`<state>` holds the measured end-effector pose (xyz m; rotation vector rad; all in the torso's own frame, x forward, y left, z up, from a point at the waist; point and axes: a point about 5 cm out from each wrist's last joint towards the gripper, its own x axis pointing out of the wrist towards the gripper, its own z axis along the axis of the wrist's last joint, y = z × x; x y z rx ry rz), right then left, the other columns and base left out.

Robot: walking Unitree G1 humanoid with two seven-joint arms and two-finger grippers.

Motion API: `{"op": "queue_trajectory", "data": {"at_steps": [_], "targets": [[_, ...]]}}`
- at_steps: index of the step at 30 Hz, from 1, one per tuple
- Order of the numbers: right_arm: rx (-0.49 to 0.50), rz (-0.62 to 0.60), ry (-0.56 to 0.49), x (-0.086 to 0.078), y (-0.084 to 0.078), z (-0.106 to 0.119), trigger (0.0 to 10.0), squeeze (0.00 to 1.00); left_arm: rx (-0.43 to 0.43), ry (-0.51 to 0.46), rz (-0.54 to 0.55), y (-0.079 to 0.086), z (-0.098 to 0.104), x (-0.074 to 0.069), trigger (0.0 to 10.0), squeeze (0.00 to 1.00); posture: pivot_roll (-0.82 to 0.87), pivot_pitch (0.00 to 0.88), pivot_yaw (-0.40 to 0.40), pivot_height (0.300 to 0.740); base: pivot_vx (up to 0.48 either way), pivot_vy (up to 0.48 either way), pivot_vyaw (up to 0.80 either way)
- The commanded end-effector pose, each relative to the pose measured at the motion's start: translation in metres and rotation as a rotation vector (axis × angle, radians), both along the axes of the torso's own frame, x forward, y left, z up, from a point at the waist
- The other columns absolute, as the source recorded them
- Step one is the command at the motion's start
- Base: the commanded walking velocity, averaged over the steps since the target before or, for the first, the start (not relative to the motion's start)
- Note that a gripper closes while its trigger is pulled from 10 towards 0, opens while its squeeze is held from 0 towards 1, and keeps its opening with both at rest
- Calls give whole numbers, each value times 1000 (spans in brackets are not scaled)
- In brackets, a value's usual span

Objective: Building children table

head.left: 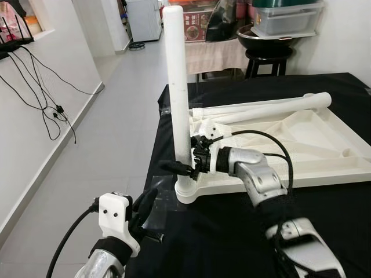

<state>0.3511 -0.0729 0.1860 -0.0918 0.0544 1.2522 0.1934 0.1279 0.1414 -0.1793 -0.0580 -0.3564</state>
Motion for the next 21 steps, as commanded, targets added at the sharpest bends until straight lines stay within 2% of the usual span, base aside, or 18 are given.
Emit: {"op": "queue_trajectory", "data": {"at_steps": [1, 2, 3, 4, 15, 17, 20, 21], "targets": [[15, 56, 15, 0, 8, 1, 9961, 0, 17, 11, 11, 1, -4, -1, 10000, 0, 17, 0, 67, 740, 0, 0, 0], [15, 56, 15, 0, 8, 1, 9961, 0, 17, 11, 11, 1, -4, -1, 10000, 0, 17, 0, 67, 740, 0, 0, 0], [2, 78, 25, 1, 10, -3, 3059, 0, 16, 11, 11, 0, -4, -1, 10000, 0, 21, 0, 65, 740, 0, 0, 0], [-11, 103, 39, 1, 11, -7, 0, 0, 15, 12, 10, 0, -4, -2, 10000, 0, 21, 0, 64, 740, 0, 0, 0], [-20, 82, 76, 4, 5, -21, 0, 0, 10, 15, 6, -2, -5, -2, 10000, 0, 13, 0, 71, 740, 0, 0, 0], [-20, 54, 77, 4, 0, -24, 0, 0, 8, 16, 5, -2, -5, -2, 10000, 0, 8, 0, 72, 740, 0, 0, 0], [-46, -107, 73, -1, -18, -36, 0, 0, 5, 18, 3, 0, -4, -3, 10000, 0, -3, 0, 75, 740, 0, 0, 0], [-46, -107, 73, -1, -18, -36, 0, 0, 5, 18, 3, 0, -4, -3, 10000, 0, -3, 0, 75, 740, 0, 0, 0]]}}
